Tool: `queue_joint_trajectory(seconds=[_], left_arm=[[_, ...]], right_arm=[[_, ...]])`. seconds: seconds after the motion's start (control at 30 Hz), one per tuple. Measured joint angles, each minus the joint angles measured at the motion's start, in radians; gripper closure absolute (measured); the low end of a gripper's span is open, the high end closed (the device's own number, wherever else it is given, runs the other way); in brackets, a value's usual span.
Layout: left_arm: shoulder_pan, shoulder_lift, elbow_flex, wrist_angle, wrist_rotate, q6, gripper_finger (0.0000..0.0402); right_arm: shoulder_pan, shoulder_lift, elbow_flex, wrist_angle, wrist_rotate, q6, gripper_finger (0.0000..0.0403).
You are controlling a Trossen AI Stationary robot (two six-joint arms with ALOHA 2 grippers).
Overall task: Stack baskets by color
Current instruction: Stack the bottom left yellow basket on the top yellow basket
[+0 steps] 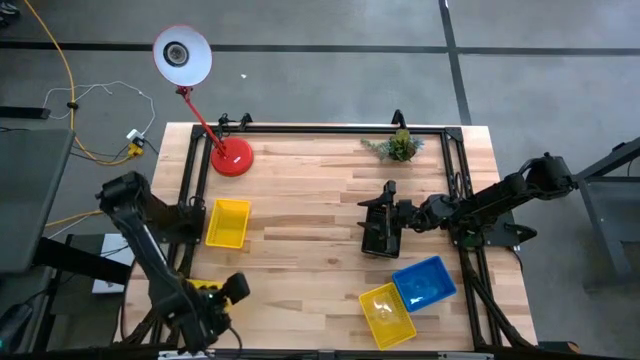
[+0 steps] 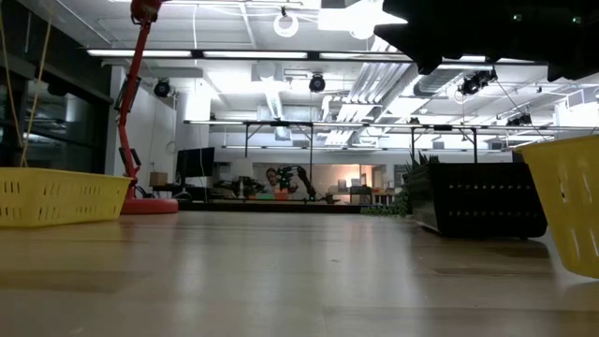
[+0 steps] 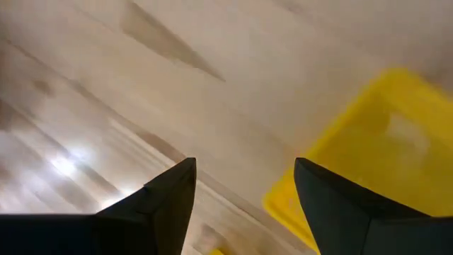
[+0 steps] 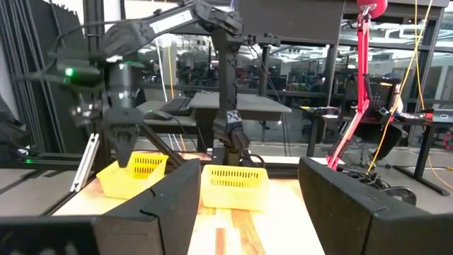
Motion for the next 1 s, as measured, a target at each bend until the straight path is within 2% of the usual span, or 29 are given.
queue_joint_trajectory(seconds=[0.23,0.43,0.67,0.83,1.0], left_arm=[[-0.035,0.114,0.003,-0.077,0.112,0.0,0.0176],[-0.027,0.173,0.003,-0.072,0.07,0.061,0.0178],[0.001,0.202,0.002,-0.061,0.107,0.14,0.0199],[0.03,0.21,0.002,-0.011,0.108,0.255,0.0251],[0.094,0.21,0.002,0.015,0.105,0.338,0.0347]], right_arm=[[0.0,0.0,0.0,-0.004,0.0,0.0,0.0178],[0.0,0.0,0.0,-0.005,0.0,0.0,0.0178],[0.0,0.0,0.0,-0.005,0.0,0.001,0.0178],[0.0,0.0,0.0,-0.014,0.005,0.001,0.0178],[0.0,0.0,0.0,-0.022,0.005,0.001,0.0178]])
